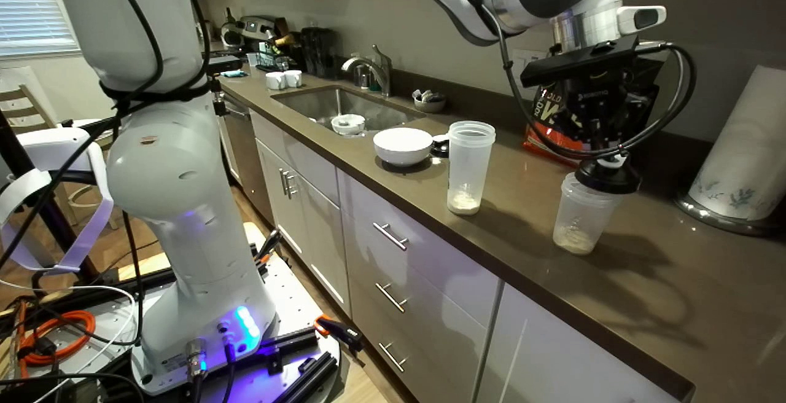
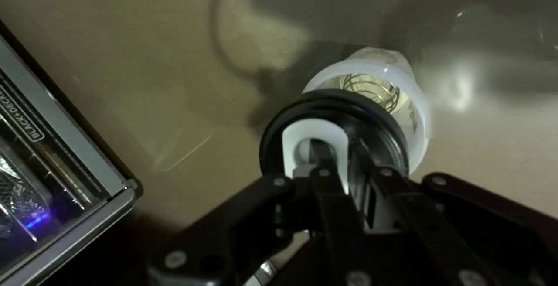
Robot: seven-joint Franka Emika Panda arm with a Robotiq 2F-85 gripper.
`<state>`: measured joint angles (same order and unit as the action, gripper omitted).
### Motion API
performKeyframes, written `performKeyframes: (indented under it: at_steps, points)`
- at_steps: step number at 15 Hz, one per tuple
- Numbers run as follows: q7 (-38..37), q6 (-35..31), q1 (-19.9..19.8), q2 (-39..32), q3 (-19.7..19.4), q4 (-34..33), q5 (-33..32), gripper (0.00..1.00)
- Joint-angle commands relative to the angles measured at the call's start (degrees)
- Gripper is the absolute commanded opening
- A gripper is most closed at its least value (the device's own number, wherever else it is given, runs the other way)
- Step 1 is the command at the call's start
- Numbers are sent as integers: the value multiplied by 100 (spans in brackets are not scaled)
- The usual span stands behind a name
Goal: Put the black lid on top of the bottle on the right
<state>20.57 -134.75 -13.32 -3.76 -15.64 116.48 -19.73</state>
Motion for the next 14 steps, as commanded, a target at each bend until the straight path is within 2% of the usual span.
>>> performKeyframes:
  at_steps: [1,14]
  points:
    - [-183,109,8,278,96,180,-88,5]
    - [-371,27,-25,540,136,549,-196,5]
